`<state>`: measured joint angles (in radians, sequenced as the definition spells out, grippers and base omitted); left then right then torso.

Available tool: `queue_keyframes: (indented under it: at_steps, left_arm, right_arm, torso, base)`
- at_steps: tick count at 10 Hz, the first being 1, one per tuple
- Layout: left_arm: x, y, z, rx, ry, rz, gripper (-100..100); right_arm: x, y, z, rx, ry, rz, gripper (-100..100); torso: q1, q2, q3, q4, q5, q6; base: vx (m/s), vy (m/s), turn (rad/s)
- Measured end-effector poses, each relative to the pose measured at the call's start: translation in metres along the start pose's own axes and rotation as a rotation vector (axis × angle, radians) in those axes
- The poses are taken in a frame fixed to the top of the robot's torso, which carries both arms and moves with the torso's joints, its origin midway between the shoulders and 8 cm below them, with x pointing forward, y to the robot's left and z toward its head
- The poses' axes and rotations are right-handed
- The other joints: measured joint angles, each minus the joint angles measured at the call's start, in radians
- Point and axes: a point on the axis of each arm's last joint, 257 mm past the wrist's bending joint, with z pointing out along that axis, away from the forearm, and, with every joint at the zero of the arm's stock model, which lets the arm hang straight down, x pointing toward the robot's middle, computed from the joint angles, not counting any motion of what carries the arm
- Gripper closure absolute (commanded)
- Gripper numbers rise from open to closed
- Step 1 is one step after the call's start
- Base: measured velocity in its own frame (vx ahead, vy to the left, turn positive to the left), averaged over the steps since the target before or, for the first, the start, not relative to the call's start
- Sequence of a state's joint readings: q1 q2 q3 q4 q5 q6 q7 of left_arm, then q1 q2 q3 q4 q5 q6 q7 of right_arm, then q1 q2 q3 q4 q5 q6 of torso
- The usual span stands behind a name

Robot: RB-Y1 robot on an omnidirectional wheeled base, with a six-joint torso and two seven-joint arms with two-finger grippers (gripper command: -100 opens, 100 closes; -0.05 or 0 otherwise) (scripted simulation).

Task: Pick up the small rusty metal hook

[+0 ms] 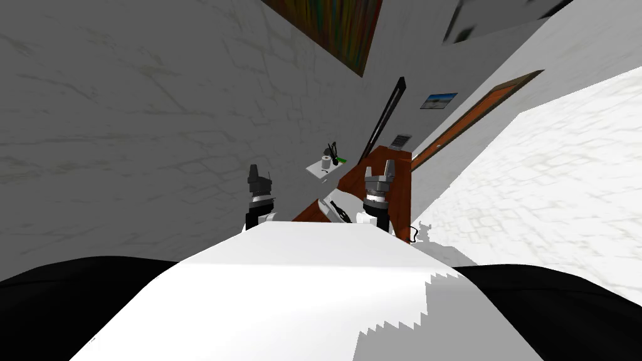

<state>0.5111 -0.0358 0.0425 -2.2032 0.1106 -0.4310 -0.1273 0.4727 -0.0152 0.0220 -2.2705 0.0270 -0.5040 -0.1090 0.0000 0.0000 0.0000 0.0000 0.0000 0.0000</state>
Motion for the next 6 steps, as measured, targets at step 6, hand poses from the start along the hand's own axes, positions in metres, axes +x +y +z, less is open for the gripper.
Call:
queue_keyframes:
  at_steps: [6]
  left_arm:
    - [0.000,0.000,0.000,0.000,0.000,0.000,0]
  right_arm:
    - [0.003,-0.027,0.008,0.061,0.045,0.012,-100]
  torso:
    - [0.000,-0.001,0.000,0.000,0.000,0.000]
  base:
    - [-0.013,-0.052,0.134]
